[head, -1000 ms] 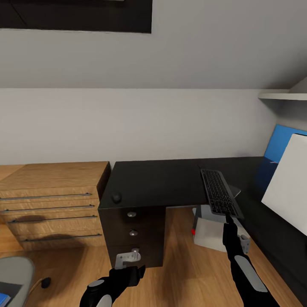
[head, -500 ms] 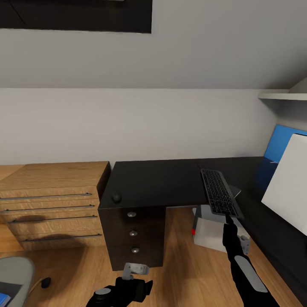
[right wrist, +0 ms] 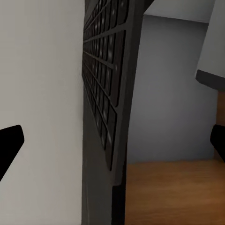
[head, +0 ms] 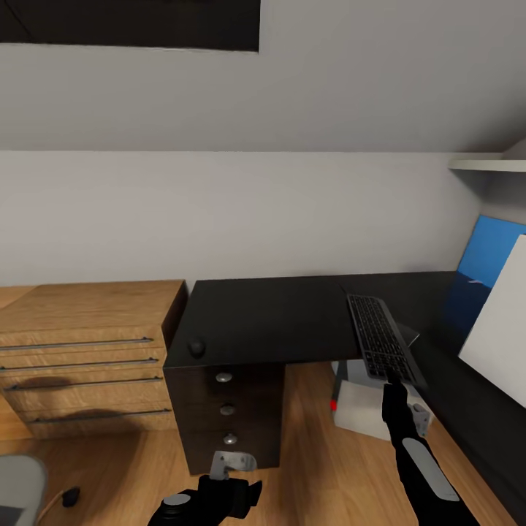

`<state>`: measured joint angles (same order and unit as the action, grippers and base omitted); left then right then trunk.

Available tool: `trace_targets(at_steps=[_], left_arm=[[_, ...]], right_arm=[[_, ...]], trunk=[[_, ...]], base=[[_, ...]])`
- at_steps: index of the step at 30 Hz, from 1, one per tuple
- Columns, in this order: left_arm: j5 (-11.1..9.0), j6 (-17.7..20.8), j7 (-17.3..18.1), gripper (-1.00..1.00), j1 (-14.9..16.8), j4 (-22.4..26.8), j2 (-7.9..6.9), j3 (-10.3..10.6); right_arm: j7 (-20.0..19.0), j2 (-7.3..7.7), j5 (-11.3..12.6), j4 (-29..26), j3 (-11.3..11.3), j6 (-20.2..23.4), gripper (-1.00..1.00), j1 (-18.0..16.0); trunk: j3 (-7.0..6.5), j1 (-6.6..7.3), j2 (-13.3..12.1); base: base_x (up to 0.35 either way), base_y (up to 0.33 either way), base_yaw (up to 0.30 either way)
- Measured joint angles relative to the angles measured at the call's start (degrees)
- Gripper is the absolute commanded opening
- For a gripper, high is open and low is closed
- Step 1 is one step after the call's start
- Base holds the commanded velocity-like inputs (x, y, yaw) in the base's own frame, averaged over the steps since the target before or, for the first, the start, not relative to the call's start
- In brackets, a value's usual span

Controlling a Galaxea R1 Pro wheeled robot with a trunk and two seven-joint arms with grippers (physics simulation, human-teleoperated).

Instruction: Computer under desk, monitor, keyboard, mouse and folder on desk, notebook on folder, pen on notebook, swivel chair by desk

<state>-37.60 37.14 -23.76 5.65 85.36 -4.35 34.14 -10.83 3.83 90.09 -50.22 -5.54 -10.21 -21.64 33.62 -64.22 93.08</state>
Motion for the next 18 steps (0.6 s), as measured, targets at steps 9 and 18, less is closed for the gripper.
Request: trace_targets(at_steps=[9,18], left_arm=[[0.03,0.00,0.00,1.00,0.00,0.00,-0.01,-0.05],[0.06,-0.07,-0.05,1.00,0.00,0.00,0.00,0.00]], right_arm=[[0.00,0.25,0.01,0.00,0.00,0.00,1.00,0.01],[1.50,0.60,0.01,0.00,-0.05,0.01,1.00,0.00]], trunk=[[0.00,0.00,0.00],[0.00,0.01,0.00]], base=[[0.150,0.000,0.000],[0.133,-0.049,0.000]])
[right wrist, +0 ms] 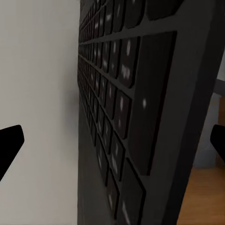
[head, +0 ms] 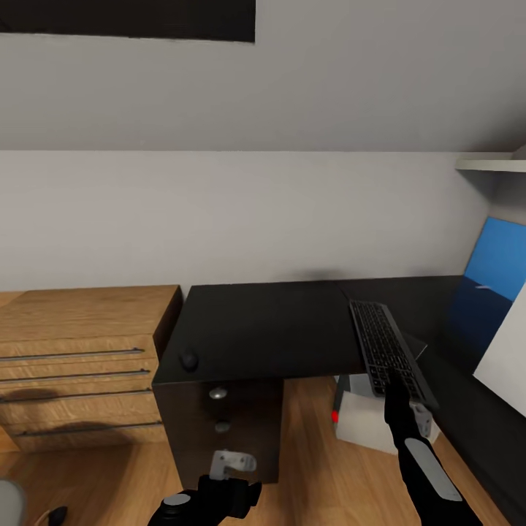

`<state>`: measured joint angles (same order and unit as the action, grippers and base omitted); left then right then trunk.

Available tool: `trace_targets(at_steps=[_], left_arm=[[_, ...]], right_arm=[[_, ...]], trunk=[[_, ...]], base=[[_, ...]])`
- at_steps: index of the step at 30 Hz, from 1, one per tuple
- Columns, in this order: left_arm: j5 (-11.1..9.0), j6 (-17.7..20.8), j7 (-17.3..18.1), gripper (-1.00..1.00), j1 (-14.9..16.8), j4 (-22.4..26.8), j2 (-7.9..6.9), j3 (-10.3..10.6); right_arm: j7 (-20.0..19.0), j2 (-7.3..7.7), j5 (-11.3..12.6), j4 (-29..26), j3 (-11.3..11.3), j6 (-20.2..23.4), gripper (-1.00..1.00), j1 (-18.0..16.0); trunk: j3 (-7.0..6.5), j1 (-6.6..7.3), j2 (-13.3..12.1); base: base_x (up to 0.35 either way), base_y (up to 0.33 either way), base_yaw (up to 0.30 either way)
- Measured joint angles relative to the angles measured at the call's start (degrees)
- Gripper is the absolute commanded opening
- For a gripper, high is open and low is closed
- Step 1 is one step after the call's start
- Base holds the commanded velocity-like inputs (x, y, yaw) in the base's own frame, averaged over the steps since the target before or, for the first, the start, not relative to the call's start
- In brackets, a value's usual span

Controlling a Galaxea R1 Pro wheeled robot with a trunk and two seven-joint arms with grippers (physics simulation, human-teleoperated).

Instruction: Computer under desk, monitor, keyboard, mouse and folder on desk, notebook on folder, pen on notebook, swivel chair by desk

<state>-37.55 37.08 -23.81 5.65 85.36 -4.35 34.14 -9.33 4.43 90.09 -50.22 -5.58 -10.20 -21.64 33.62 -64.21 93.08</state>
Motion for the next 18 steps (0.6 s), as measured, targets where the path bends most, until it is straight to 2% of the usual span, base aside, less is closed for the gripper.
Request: trace_targets(at_steps=[8,9,18], left_arm=[[0.00,0.06,-0.02,1.00,0.00,0.00,0.00,0.01],[0.00,0.06,-0.03,1.00,0.00,0.00,0.00,0.01],[0.00,0.06,-0.02,1.00,0.00,0.00,0.00,0.02]], right_arm=[[0.28,0.09,0.00,0.02,-0.04,0.00,1.00,0.00],[0.30,0.11,0.00,0.01,-0.04,0.00,-1.00,0.00],[1.20,0.29,-0.31,-0.04,0.04,-0.02,-1.00,-0.03]], trunk=[[0.00,-0.01,0.00],[0.00,-0.01,0.00],[0.00,-0.01,0.00]], base=[[0.031,-0.014,0.000],[0.005,-0.003,0.000],[0.001,-0.001,0.000]])
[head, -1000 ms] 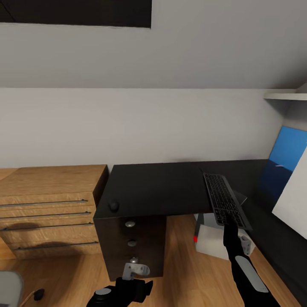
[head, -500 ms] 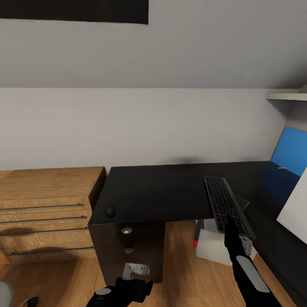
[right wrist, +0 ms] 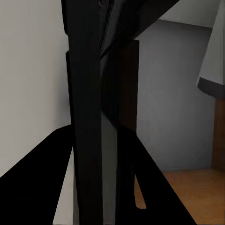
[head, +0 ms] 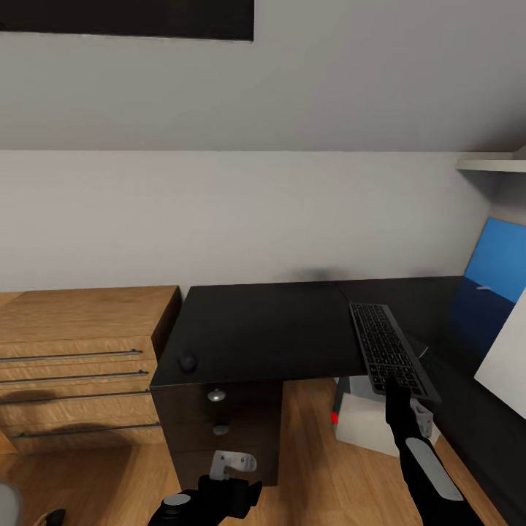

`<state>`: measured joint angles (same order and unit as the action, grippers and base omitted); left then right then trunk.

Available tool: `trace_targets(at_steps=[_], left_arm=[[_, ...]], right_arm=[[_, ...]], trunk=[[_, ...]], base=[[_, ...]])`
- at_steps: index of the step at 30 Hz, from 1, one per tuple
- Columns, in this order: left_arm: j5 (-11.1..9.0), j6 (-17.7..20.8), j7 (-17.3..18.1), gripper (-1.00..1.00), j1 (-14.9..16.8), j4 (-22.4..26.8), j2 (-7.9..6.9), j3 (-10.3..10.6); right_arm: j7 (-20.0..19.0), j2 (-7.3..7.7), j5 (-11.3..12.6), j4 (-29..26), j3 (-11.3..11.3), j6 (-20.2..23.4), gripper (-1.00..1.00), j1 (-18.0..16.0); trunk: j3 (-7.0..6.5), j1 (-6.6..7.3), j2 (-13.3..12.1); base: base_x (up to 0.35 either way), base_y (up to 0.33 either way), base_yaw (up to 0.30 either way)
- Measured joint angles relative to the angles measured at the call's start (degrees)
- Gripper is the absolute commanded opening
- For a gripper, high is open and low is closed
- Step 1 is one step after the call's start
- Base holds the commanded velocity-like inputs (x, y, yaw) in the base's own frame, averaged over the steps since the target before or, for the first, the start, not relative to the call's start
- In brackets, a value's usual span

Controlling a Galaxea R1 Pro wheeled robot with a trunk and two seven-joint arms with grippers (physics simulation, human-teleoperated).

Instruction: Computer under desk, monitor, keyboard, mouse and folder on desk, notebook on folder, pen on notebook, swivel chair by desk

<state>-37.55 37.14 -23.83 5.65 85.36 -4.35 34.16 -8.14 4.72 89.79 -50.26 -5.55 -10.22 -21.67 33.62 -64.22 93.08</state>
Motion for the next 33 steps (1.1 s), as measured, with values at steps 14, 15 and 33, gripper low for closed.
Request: trace_targets(at_steps=[14,15,33], left_arm=[[0.16,-0.09,-0.34,1.00,0.00,0.00,0.09,0.31],[0.17,-0.09,-0.35,1.00,0.00,0.00,0.09,0.32],[0.18,-0.14,-0.36,1.00,0.00,-0.19,0.09,0.09]], right_arm=[[-0.67,-0.36,0.05,-0.33,0.45,-0.17,-1.00,0.04],[-0.85,-0.39,0.05,-0.37,0.49,-0.18,-1.00,0.04],[-3.55,-2.76,-0.14,-1.63,4.96,-0.45,-1.00,0.20]], trunk=[[-2.15,2.63,-4.80],[-2.33,2.85,-5.20],[-5.09,4.83,-8.83]], base=[[0.000,0.000,0.000],[0.000,0.000,0.000],[0.000,0.000,0.000]])
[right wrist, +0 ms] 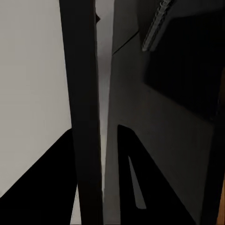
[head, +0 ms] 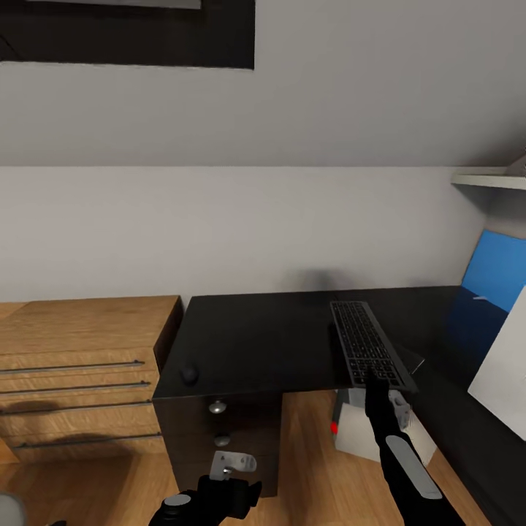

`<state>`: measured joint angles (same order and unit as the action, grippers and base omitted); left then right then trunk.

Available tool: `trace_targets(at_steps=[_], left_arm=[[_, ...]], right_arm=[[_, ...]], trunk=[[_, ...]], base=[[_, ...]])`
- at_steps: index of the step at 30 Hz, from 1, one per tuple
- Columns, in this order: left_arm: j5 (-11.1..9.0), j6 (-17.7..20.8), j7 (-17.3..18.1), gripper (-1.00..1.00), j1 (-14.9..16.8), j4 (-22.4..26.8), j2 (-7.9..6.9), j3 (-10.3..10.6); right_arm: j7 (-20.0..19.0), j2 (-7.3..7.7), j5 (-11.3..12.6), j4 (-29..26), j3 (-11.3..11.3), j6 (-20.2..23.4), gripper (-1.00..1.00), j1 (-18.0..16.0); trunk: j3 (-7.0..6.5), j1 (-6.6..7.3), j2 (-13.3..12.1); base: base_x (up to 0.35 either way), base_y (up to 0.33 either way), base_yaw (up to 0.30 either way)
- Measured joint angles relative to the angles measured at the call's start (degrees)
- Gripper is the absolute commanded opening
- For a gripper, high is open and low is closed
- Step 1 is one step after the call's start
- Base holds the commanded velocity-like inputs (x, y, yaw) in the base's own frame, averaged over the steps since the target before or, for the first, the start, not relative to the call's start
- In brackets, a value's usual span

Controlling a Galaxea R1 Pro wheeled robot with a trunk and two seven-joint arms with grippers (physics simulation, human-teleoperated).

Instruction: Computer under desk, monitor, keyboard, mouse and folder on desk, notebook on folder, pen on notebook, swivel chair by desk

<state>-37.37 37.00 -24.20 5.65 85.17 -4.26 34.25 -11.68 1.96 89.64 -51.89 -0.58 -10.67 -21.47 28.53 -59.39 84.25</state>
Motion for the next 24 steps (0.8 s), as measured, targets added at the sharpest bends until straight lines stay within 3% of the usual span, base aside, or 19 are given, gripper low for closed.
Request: trace_targets(at_steps=[4,10,24], left_arm=[[0.00,-0.10,0.00,1.00,0.00,-0.05,-0.06,-0.01],[0.00,-0.17,-0.07,1.00,-0.01,0.01,-0.08,-0.03],[0.00,-0.20,-0.09,1.00,-0.01,-0.05,-0.09,-0.20]], right_arm=[[-0.84,-1.55,-0.50,-0.60,2.23,-0.27,-1.00,0.09],[-0.97,-3.27,-1.69,-0.33,2.74,-0.51,-1.00,0.15],[-0.99,-4.85,-1.63,0.11,5.66,-0.52,-1.00,0.16]], trunk=[[-0.35,0.00,0.00],[-0.87,-0.02,-0.01],[-1.73,-0.02,-0.01]], base=[[-0.002,0.001,0.000],[-0.153,0.141,0.052],[-0.231,0.199,0.152]])
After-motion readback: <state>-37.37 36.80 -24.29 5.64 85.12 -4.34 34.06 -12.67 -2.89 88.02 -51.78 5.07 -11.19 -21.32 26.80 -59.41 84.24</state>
